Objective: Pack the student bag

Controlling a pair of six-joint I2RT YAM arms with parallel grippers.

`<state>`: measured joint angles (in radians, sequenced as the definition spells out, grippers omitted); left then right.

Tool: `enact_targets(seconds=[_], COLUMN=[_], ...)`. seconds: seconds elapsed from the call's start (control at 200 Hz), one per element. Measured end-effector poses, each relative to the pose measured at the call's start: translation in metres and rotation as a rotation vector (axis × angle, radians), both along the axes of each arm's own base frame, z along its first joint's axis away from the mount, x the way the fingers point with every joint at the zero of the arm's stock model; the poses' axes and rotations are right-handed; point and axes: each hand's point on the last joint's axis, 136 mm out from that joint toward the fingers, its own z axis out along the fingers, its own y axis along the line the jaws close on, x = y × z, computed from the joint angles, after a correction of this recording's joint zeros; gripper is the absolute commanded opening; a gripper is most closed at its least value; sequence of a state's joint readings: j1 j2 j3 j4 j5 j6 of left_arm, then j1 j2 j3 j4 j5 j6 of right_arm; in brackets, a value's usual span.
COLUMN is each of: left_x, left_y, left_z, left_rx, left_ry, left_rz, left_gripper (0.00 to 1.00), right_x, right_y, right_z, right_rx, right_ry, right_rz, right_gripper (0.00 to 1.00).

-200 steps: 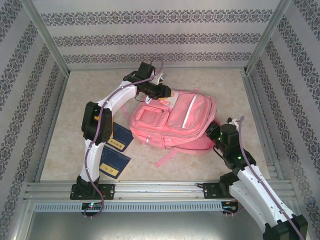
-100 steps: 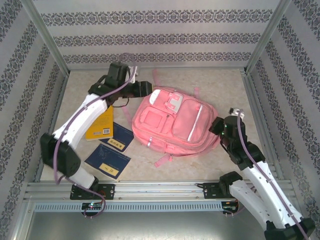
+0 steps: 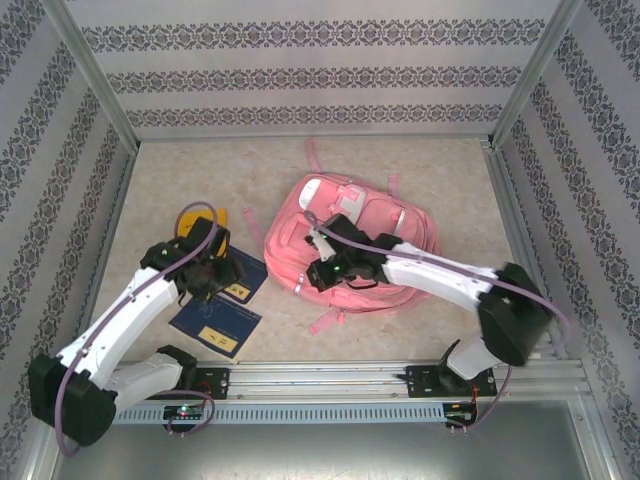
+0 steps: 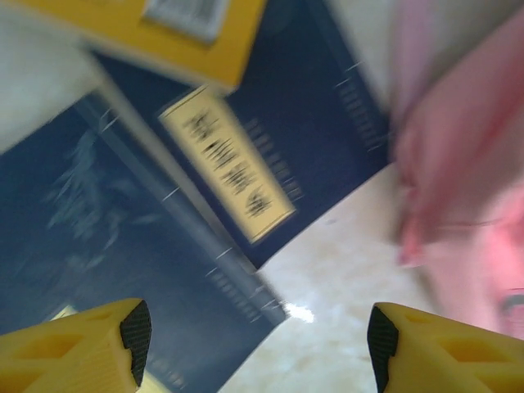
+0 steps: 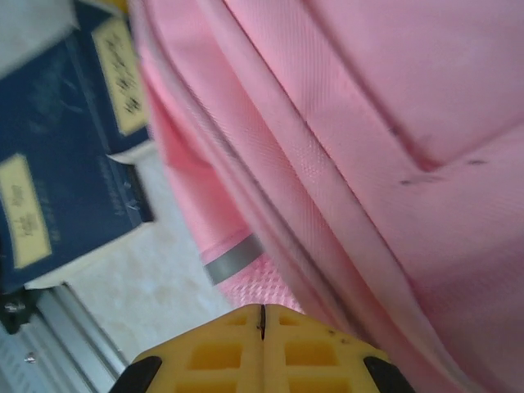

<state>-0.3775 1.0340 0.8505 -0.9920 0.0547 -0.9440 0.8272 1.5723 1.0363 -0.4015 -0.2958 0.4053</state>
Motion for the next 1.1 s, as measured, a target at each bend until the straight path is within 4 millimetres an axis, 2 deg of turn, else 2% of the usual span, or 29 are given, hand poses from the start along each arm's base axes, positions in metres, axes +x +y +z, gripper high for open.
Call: enact_targets(seconds=[0.08, 0.175, 0.255, 0.345, 0.435, 0.53, 0.669, 0.739, 0.804, 0.909, 1.004, 1.099], left_x=[-0.017, -0.031, -0.039, -0.038, -0.032, -0.024, 0.003, 0.024, 0.042, 0.052, 0.044, 0.037], left_y=[0.004, 0.004, 0.002, -0.004, -0.010, -0.017, -0.043, -0.066, -0.089, -0.110, -0.109, -0.103], left_z=[-0.020, -0.048, -0.071, -0.087, -0.097, -0.100, -0.100, -0.096, -0.089, -0.079, -0.071, -0.050], left_rx=[-0.003, -0.009, -0.018, -0.040, -0.057, -0.079, -0.175, -0.269, -0.357, -0.433, -0.447, -0.447], left_ry=[0.062, 0.141, 0.201, 0.226, 0.228, 0.225, 0.191, 0.137, 0.072, -0.002, -0.054, -0.140], left_rz=[0.030, 0.051, 0.060, 0.058, 0.054, 0.047, 0.016, -0.024, -0.079, -0.161, -0.212, -0.252], left_gripper=[0.71, 0.70, 0.70, 0.70, 0.68, 0.66, 0.64, 0.64, 0.64, 0.65, 0.67, 0.67], right_x=[0.009, 0.028, 0.055, 0.093, 0.129, 0.151, 0.144, 0.135, 0.123, 0.105, 0.090, 0.077], right_y=[0.001, -0.004, -0.017, -0.039, -0.064, -0.079, -0.072, -0.065, -0.056, -0.037, -0.020, -0.011], right_z=[-0.027, -0.035, -0.028, -0.016, 0.000, 0.019, 0.049, 0.063, 0.067, 0.052, 0.024, -0.007], right_rx=[-0.082, -0.112, -0.131, -0.172, -0.204, -0.212, -0.156, -0.090, -0.034, 0.027, 0.058, 0.063], right_ry=[0.046, 0.054, 0.003, -0.088, -0.171, -0.236, -0.295, -0.302, -0.279, -0.191, -0.072, 0.039], right_rz=[-0.009, -0.051, -0.125, -0.234, -0.340, -0.399, -0.379, -0.353, -0.313, -0.228, -0.168, -0.132], right_gripper=[0.00, 0.00, 0.00, 0.00, 0.00, 0.00, 0.13, 0.20, 0.25, 0.37, 0.41, 0.45])
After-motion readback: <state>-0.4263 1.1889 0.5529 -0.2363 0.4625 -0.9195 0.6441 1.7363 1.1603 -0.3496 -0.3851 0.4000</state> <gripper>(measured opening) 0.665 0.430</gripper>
